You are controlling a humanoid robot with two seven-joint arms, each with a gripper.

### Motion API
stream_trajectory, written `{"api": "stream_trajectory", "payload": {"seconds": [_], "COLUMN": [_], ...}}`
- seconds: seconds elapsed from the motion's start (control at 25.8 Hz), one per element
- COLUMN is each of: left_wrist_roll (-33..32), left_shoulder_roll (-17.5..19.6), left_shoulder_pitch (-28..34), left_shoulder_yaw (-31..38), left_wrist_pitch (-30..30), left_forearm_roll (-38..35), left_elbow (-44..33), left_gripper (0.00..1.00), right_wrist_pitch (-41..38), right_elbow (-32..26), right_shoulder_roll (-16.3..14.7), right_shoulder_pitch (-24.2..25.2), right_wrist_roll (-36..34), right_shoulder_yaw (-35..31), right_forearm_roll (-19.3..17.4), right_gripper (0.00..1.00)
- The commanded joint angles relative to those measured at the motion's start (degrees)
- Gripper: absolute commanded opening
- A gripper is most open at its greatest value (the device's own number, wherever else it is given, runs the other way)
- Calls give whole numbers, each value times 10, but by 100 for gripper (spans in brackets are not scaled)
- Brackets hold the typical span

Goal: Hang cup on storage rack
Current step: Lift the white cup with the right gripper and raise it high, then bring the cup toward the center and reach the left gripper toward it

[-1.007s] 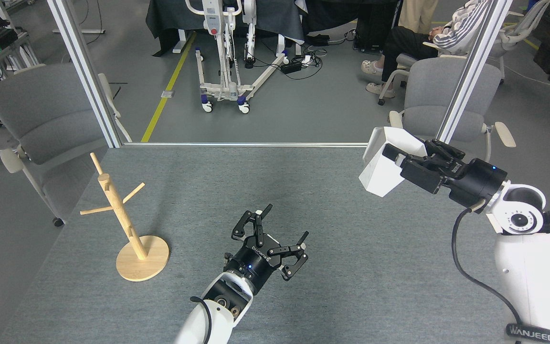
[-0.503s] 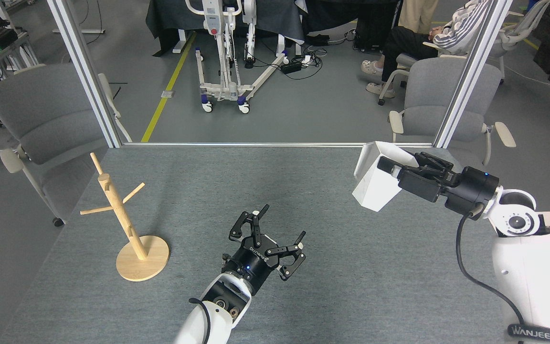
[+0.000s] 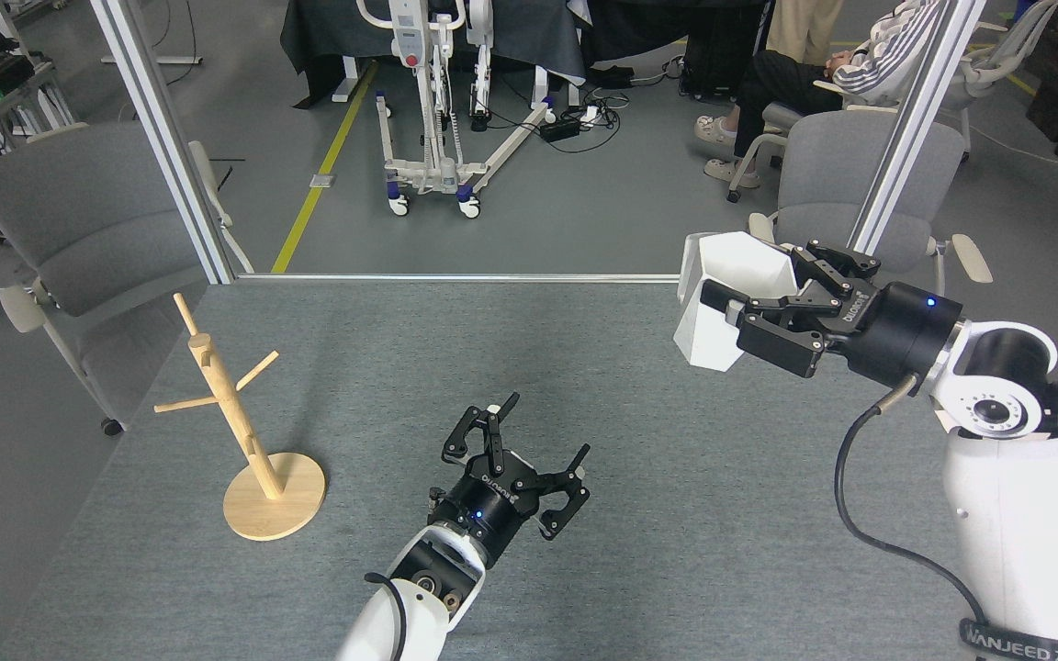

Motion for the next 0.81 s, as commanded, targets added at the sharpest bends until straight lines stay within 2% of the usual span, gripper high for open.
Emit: {"api": "stream_trajectory", "payload": {"seconds": [0.0,0.15,0.27,0.35,0.46,0.62,0.77], "left_wrist_roll": [-1,0,0,0,-3,-22,-49], "left_shoulder_roll": [1,5,5,15,58,50,42], "left_shoulder_pitch": [0,3,7,26,58,48,21], "left_shoulder_yaw": [0,0,0,0,0,-5,-47], "left_wrist_pitch": [-1,-1,0,-1,-3,-8,-8], "left_forearm_roll": [0,-1,-2,-12,-45,-68,-68], "left_elbow": [-1,-3,-8,-44,-103,-109,-110], "left_gripper": [99,99,99,99,99,99,99], "right_wrist_pitch": [51,96,161,205,247,303,332], "right_elbow": [-66,-90,-102,-104,-105,-109,-122], "right_shoulder_roll": [1,23,38,41,42,42,43], "right_shoulder_pitch": [0,0,0,-1,-4,-11,-16], "right_wrist_roll": [1,3,2,2,2,2,3], "right_shoulder_yaw": [1,8,13,37,59,92,115], "right_forearm_roll": [51,124,189,216,234,246,248], "right_gripper": [0,0,0,0,0,0,0]}}
